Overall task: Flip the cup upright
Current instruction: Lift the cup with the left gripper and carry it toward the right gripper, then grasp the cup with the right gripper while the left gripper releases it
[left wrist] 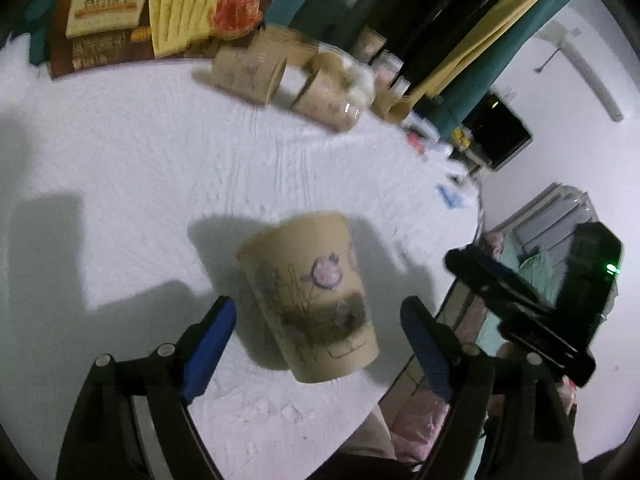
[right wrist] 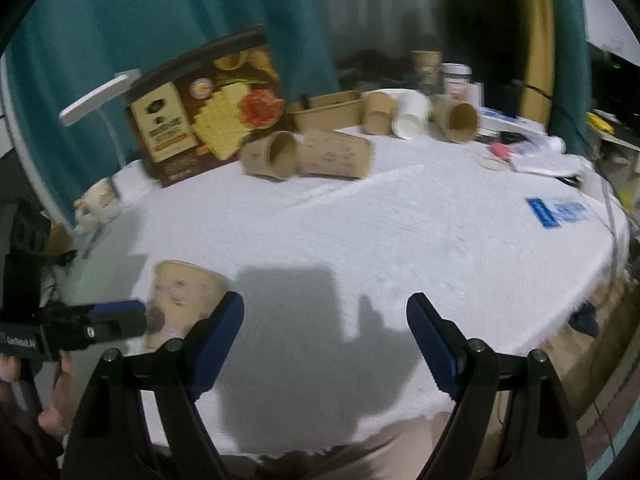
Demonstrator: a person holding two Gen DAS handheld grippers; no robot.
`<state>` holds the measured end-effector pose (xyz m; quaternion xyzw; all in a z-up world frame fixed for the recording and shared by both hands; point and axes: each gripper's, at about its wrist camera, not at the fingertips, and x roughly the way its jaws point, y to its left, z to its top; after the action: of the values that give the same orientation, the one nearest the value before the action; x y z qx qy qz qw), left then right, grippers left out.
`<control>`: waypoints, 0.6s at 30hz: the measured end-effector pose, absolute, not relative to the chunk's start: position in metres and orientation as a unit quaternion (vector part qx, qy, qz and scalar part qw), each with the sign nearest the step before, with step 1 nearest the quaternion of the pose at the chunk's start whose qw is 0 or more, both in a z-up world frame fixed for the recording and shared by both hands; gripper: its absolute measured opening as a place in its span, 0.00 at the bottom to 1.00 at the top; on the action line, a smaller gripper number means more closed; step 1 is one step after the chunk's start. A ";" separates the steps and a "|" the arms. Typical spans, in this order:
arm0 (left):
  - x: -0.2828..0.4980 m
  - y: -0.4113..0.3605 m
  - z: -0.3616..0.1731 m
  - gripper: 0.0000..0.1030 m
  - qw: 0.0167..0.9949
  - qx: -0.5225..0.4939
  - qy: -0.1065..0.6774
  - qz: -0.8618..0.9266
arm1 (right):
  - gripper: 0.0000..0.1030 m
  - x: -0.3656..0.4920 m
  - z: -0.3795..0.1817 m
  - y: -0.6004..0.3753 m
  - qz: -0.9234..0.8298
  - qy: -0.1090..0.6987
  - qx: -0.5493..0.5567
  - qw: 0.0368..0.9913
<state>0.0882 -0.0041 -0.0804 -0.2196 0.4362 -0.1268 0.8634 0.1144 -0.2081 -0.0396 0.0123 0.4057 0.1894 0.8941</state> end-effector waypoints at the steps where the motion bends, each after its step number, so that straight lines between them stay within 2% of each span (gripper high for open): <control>1: 0.086 -0.001 -0.076 0.82 0.869 -0.216 0.427 -0.122 | 0.79 0.117 -0.036 -0.200 0.206 0.409 0.009 0.889; 7: 0.060 0.041 -0.055 0.82 0.908 -0.170 0.379 -0.050 | 0.79 0.131 -0.036 -0.152 0.274 0.442 -0.030 0.854; 18: 0.031 0.089 -0.071 0.82 0.906 -0.181 0.383 -0.010 | 0.79 0.161 -0.068 -0.097 0.325 0.564 -0.019 0.759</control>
<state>0.0309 0.0890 -0.0711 -0.1808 0.3827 -0.0096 0.9060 0.1606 -0.0971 -0.0682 -0.0193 0.5638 0.3249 0.7591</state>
